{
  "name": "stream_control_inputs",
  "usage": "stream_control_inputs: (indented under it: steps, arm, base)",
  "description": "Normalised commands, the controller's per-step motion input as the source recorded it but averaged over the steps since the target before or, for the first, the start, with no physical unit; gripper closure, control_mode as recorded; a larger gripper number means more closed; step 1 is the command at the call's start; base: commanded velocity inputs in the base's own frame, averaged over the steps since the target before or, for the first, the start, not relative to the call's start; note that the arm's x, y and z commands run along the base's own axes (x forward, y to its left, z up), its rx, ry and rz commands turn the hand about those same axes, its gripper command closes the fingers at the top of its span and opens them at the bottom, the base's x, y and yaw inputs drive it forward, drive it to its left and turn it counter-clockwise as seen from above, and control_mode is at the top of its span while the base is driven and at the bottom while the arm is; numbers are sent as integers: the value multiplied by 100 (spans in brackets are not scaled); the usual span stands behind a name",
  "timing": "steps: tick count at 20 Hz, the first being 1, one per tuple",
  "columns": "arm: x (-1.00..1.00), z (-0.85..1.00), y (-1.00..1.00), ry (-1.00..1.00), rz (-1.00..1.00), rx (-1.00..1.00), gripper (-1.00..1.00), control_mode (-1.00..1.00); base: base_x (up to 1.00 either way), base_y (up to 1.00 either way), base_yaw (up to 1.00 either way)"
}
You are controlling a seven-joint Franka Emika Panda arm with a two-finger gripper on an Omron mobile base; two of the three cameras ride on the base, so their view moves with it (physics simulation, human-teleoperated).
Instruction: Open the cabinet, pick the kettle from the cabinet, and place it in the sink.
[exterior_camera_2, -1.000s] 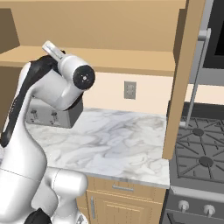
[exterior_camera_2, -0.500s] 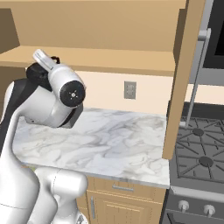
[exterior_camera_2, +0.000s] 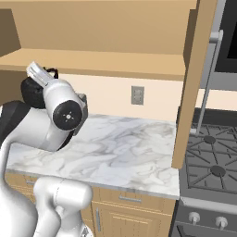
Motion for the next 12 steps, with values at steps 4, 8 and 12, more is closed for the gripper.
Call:
stream_control_inputs:
  steps: [4, 8, 12]
  arm:
    - [-23, -17, -1, 7, 0, 0, 100, -100]
    - [-26, -14, 0, 13, 0, 0, 100, -100]
    - [-18, -18, -1, 17, 0, 0, 100, -100]
  base:
    - [0, 0, 0]
    - [0, 0, 0]
    - [0, 0, 0]
